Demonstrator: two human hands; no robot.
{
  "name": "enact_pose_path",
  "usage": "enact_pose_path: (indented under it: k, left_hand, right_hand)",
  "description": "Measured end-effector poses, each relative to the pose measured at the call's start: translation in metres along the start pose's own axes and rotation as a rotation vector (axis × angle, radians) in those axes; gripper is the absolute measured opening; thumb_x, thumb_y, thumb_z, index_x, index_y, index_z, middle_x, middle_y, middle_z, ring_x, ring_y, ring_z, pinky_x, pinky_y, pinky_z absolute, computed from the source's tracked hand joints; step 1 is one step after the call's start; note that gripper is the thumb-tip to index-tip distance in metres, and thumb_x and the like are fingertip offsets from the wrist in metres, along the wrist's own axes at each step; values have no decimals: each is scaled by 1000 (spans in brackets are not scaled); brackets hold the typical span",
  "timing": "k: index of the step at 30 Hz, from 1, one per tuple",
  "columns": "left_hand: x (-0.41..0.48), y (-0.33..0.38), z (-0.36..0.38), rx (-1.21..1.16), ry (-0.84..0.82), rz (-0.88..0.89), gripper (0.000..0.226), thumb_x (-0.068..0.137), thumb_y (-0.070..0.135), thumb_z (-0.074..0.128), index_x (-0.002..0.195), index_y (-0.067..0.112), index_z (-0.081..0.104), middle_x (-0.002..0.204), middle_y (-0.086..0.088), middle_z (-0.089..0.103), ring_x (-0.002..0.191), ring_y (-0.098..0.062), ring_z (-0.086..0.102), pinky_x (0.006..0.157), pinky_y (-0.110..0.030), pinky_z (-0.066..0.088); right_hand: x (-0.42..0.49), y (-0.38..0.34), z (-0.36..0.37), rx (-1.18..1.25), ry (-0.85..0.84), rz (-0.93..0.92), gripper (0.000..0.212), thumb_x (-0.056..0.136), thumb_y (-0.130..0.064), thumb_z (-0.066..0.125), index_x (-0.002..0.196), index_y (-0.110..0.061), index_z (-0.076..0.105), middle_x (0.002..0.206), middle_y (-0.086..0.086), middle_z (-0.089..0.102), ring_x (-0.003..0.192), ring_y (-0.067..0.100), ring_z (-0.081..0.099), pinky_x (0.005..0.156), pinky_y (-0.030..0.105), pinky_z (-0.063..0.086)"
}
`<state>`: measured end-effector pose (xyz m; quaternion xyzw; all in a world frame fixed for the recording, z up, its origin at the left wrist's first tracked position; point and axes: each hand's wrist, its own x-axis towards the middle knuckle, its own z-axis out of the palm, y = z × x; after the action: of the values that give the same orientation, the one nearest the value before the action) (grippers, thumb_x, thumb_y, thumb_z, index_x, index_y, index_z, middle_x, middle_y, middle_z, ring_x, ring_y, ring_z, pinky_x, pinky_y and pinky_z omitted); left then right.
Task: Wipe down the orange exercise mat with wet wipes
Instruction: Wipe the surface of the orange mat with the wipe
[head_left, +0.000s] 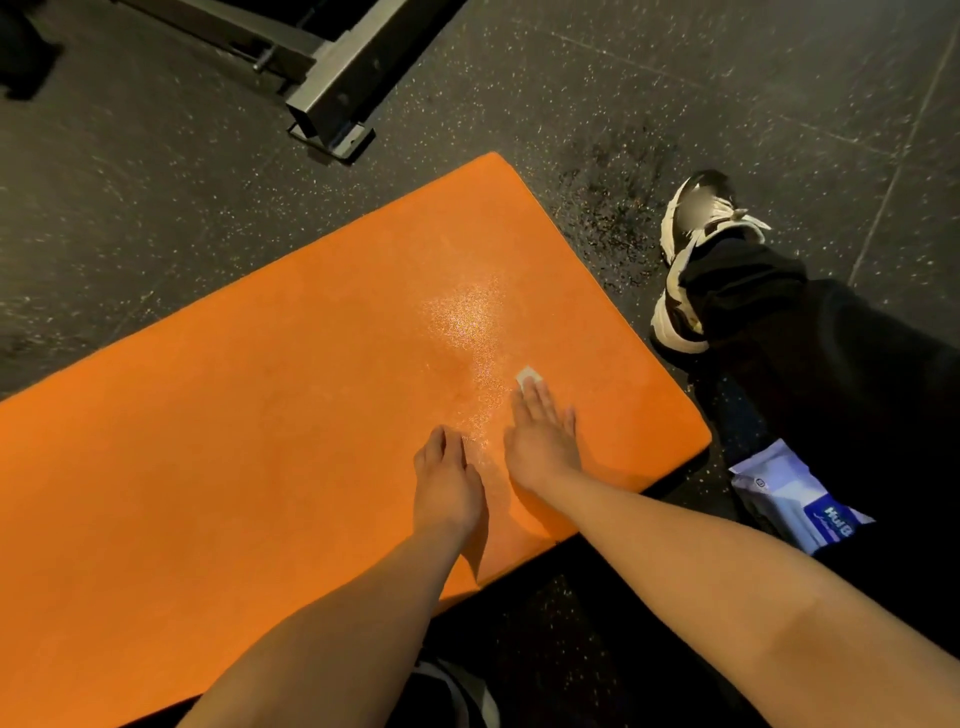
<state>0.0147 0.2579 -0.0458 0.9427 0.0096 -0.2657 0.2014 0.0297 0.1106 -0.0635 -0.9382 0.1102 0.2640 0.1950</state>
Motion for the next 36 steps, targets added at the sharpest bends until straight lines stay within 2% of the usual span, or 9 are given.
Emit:
enact_pose_path:
  k: [6, 8, 12, 17, 19, 24, 27, 33, 36]
  left_hand:
    - [17, -10, -11, 86, 49, -93, 58, 103, 40, 44, 156, 22, 28, 166, -2, 16, 148, -31, 17, 118, -41, 20]
    - [17, -19, -12, 78, 11, -92, 64, 102, 47, 45, 158, 23, 23, 167, -1, 12, 149, -32, 13, 120, -42, 18]
    - [18, -25, -8, 61, -19, -95, 66, 103, 49, 40, 160, 24, 17, 168, 1, 6, 151, -31, 9, 122, -42, 15]
    - [16, -13, 0, 35, 20, -132, 61, 106, 39, 35, 160, 23, 13, 169, -3, 3, 151, -32, 8, 123, -45, 11]
    - [16, -6, 1, 41, 22, -108, 58, 106, 33, 34, 160, 25, 13, 168, -3, 3, 151, -31, 7, 122, -45, 10]
    - [16, -1, 0, 69, -27, 0, 58, 104, 26, 36, 159, 27, 18, 168, 3, 4, 150, -28, 6, 120, -47, 12]
    - [17, 1, -4, 51, -38, -26, 55, 103, 36, 37, 157, 28, 24, 167, 3, 7, 149, -28, 9, 120, -48, 14]
    - [21, 22, -1, 136, -57, -2, 58, 102, 33, 40, 156, 30, 21, 167, -1, 4, 149, -31, 8, 118, -50, 13]
    - [28, 35, 2, 182, -116, 110, 63, 102, 26, 40, 159, 29, 14, 168, 3, -3, 150, -30, 4, 118, -49, 14]
  right_hand:
    - [7, -19, 18, -90, -147, -467, 61, 105, -20, 33, 163, -25, 12, 170, -9, 0, 155, 9, -11, 122, 51, -11]
    - [18, -16, 12, -155, -107, -425, 63, 105, -20, 35, 163, -24, 11, 170, -8, -3, 155, 10, -14, 123, 53, -11]
    - [38, -24, 2, -58, 47, -71, 62, 106, -25, 29, 163, -19, 3, 169, -3, -12, 154, 14, -18, 123, 52, -11]
    - [24, -39, 17, -107, -99, -403, 60, 106, -25, 34, 162, -22, 14, 170, -6, -1, 155, 12, -10, 124, 50, -9]
    - [24, -30, 13, -129, -91, -430, 58, 106, -26, 34, 161, -24, 18, 170, -10, 2, 155, 10, -8, 124, 49, -10]
    - [27, 28, -10, -59, 167, 4, 67, 103, -14, 34, 162, -27, 5, 169, -8, -8, 155, 14, -13, 124, 52, -4]
    - [26, 43, -17, 18, 177, 180, 64, 105, -17, 31, 162, -25, 2, 169, -6, -12, 154, 15, -16, 123, 51, -5]
    - [16, 14, -5, -64, -21, -269, 61, 106, -18, 33, 163, -25, 12, 170, -8, -3, 155, 11, -10, 124, 52, -4]
    - [15, 37, -14, -97, 19, -202, 60, 107, -18, 31, 162, -30, 10, 170, -10, -5, 155, 10, -11, 124, 50, -6]
